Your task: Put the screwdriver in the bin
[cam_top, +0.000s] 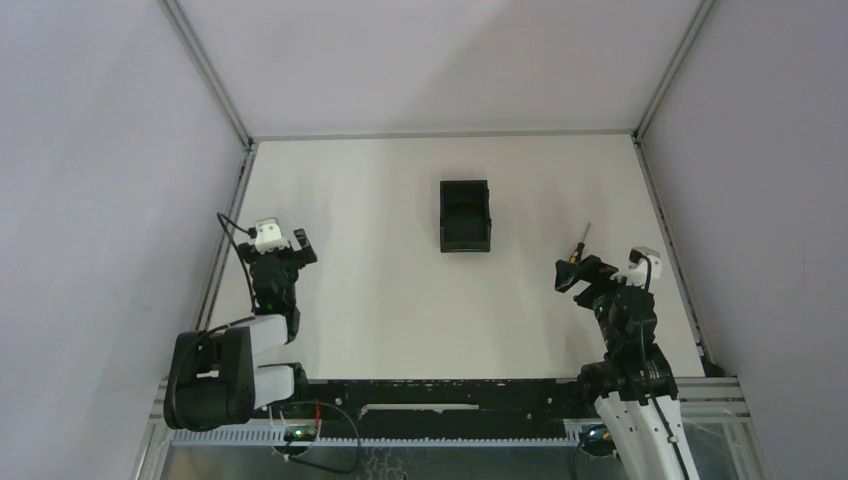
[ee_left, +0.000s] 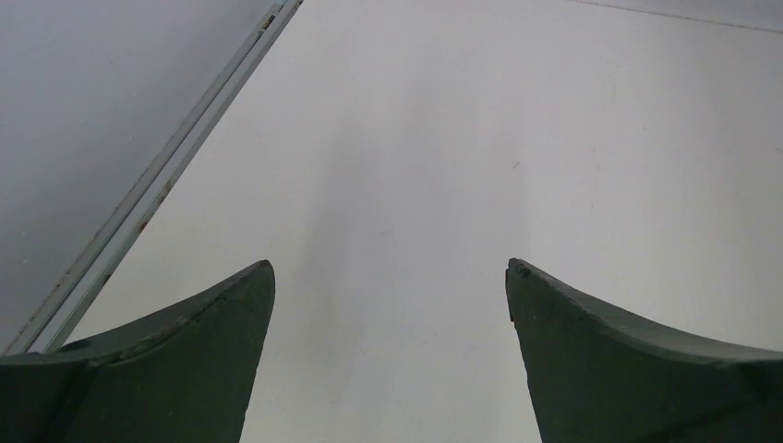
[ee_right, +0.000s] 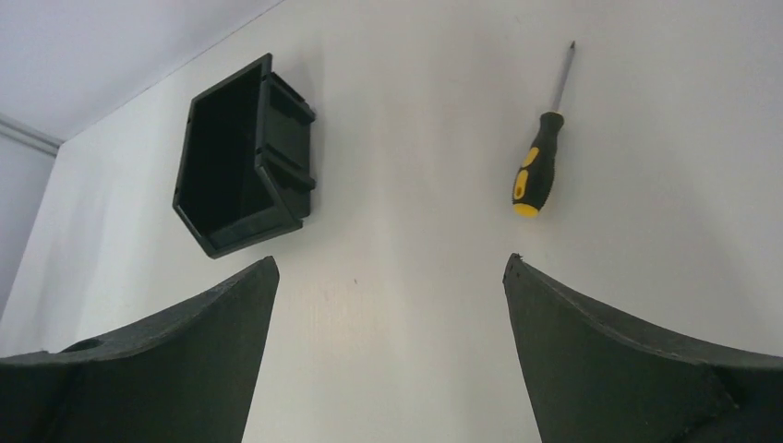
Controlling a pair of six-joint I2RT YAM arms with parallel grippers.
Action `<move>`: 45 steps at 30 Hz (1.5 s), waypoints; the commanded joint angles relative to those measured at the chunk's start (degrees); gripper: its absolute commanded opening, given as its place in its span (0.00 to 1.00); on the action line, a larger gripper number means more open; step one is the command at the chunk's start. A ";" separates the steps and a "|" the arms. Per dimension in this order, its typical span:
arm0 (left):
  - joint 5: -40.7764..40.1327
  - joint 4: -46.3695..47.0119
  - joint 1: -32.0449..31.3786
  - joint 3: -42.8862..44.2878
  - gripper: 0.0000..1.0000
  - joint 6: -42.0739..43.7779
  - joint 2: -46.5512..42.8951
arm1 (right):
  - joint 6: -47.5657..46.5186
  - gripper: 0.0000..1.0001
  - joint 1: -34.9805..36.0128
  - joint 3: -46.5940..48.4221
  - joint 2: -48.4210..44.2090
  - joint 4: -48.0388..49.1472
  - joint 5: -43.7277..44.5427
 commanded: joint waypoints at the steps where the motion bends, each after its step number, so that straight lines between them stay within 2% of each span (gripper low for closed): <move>1: -0.17 2.29 -0.37 3.10 1.00 0.79 0.23 | 0.21 1.00 0.32 1.51 1.67 1.01 4.85; 4: -0.14 2.30 -0.35 3.10 1.00 0.79 0.22 | -0.27 1.00 0.26 4.38 4.07 3.11 7.27; 7: -0.19 2.30 -0.34 3.14 1.00 0.83 0.19 | -5.29 0.99 0.26 8.66 7.70 7.43 5.13; 11: -0.22 2.29 -0.36 3.07 1.00 0.82 0.18 | -6.91 0.99 -0.48 17.18 18.45 10.07 5.42; 14: -0.14 2.30 -0.36 3.05 1.00 0.81 0.19 | -6.45 0.99 -4.02 30.27 31.74 3.92 2.97; 20: -0.18 2.29 -0.39 3.09 1.00 0.79 0.22 | -6.53 1.00 -16.06 52.36 60.89 -13.45 -13.16; 23: -0.17 2.30 -0.33 3.10 1.00 0.79 0.23 | -9.02 1.00 -16.90 57.55 73.81 -18.75 -12.14; 26: -0.20 2.29 -0.39 3.11 1.00 0.79 0.21 | -9.90 0.98 -16.99 57.65 82.18 -18.87 -9.02; 31: -0.19 2.29 -0.36 3.10 1.00 0.81 0.23 | -11.16 0.85 -16.29 56.95 94.18 -18.45 -7.46; 37: -0.20 2.29 -0.36 3.10 1.00 0.79 0.23 | -11.97 0.72 -14.07 55.42 99.64 -17.02 -3.27; 38: -0.22 2.30 -0.39 3.11 1.00 0.79 0.22 | -12.08 0.67 -13.96 55.44 100.34 -16.84 -3.16; 41: -0.22 2.33 -0.35 3.11 1.00 0.79 0.23 | -12.64 0.39 -13.84 55.43 101.40 -16.96 -3.26; 43: -0.20 2.29 -0.37 3.10 1.00 0.81 0.22 | -13.03 0.25 -13.75 55.53 100.52 -17.32 -3.25; 45: -0.20 2.30 -0.35 3.10 1.00 0.79 0.22 | -13.55 0.03 -13.62 56.86 98.79 -19.00 -3.16</move>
